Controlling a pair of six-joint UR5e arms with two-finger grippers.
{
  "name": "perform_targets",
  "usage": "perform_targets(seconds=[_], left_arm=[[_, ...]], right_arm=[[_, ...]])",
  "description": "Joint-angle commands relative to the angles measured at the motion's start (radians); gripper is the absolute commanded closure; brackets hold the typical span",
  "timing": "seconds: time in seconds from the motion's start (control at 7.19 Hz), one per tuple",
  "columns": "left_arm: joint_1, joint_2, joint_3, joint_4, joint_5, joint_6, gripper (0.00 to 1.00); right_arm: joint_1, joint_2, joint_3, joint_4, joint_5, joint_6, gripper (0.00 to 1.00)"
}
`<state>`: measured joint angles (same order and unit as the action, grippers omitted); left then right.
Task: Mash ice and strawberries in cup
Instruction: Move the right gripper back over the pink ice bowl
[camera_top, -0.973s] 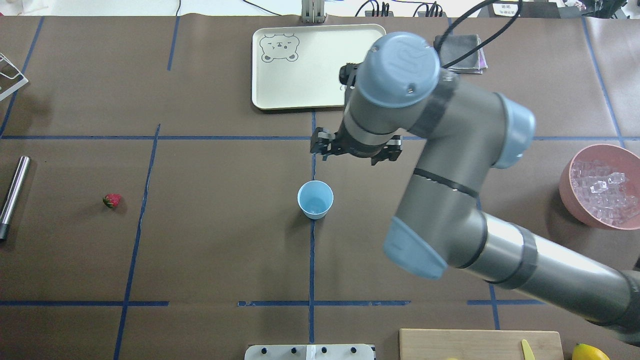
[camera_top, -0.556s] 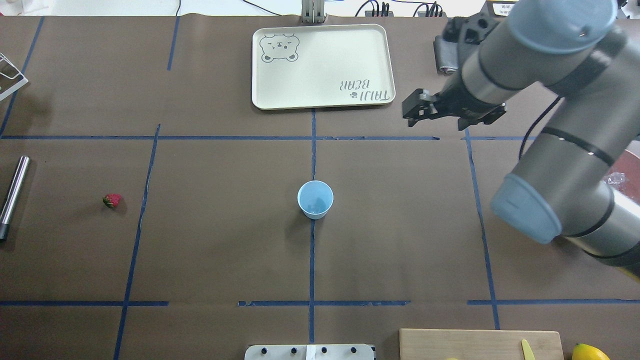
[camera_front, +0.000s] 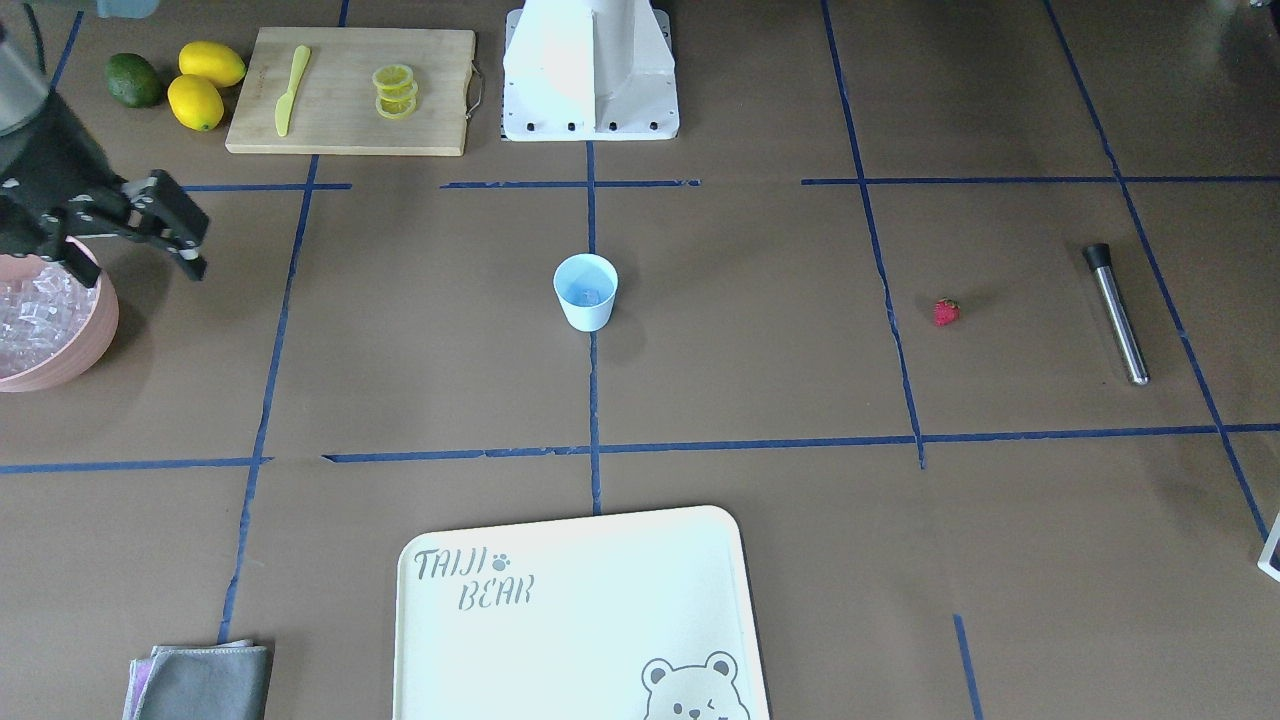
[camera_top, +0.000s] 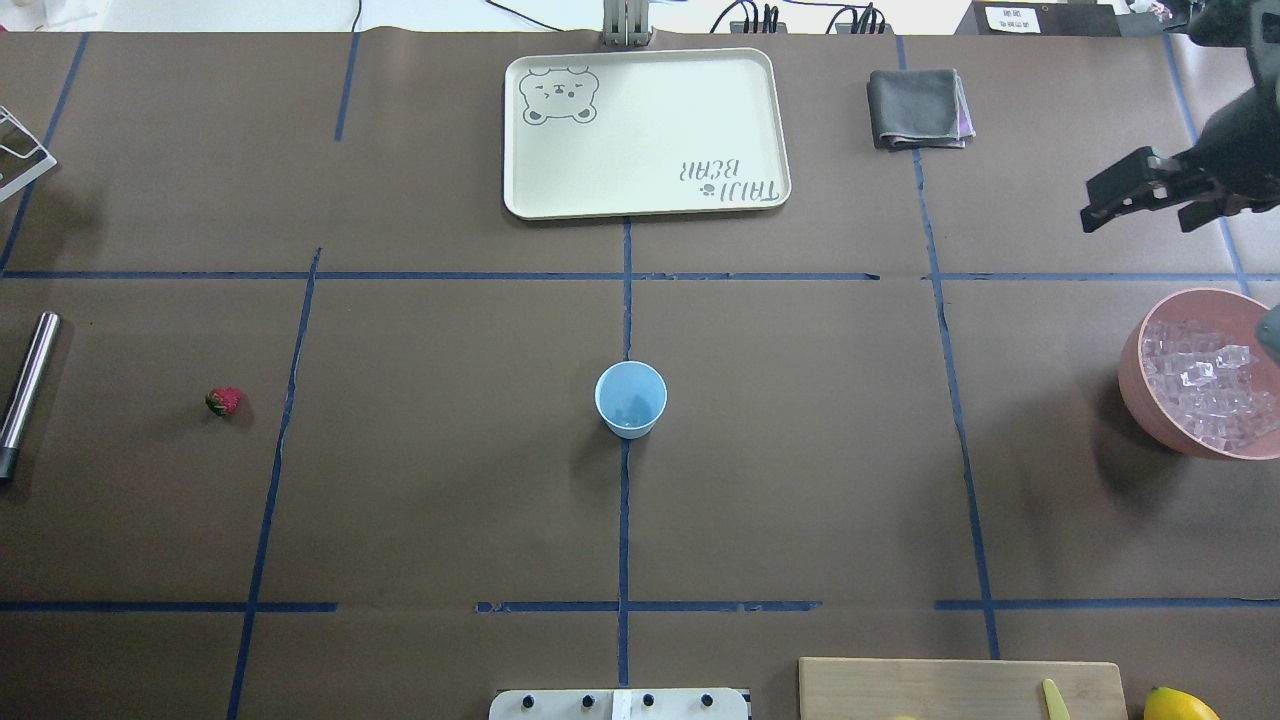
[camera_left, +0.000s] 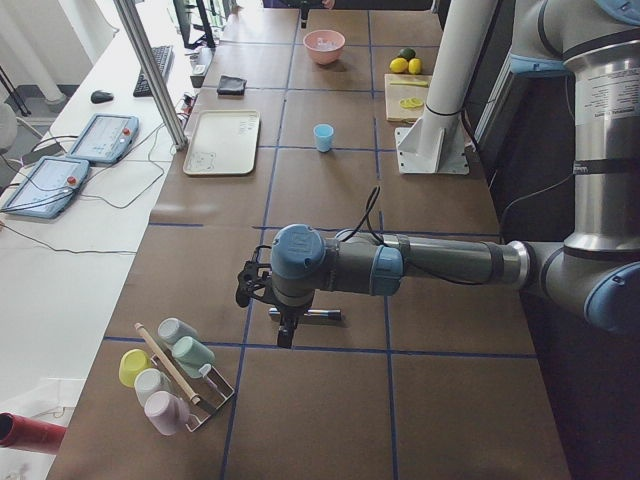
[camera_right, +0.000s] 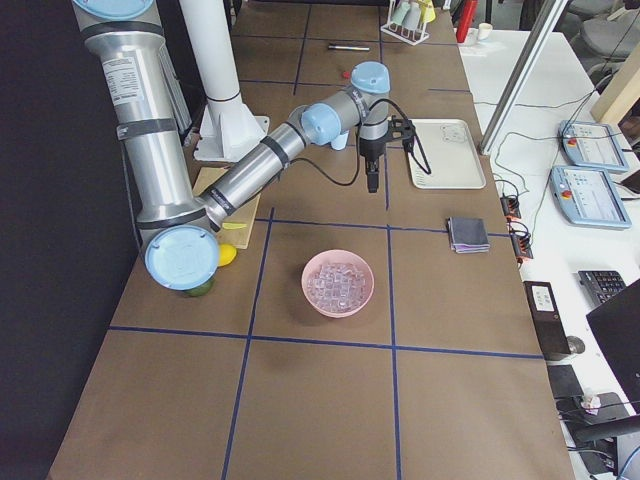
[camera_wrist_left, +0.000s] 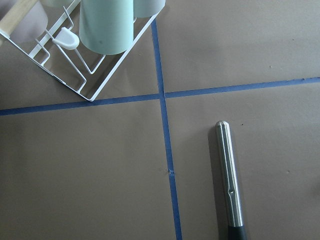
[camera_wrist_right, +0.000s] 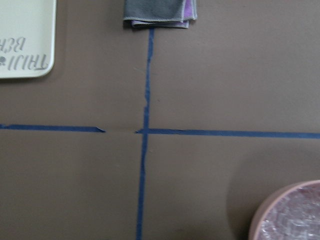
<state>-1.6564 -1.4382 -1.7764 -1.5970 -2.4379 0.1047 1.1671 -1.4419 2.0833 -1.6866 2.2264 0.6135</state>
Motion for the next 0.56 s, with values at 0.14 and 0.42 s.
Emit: perform_targets(seconds=[0.14,0.42], left_arm=[[0.0,0.012,-0.025,0.005,0.0,0.0,0.0],[0.0,0.012,-0.029,0.005,0.0,0.0,0.0]], right_arm=[[0.051,-0.216,-0.063,0.212,0.019,-0.066,0.01],[0.065,-0.222,-0.129,0.217,0.015,-0.153,0.02]])
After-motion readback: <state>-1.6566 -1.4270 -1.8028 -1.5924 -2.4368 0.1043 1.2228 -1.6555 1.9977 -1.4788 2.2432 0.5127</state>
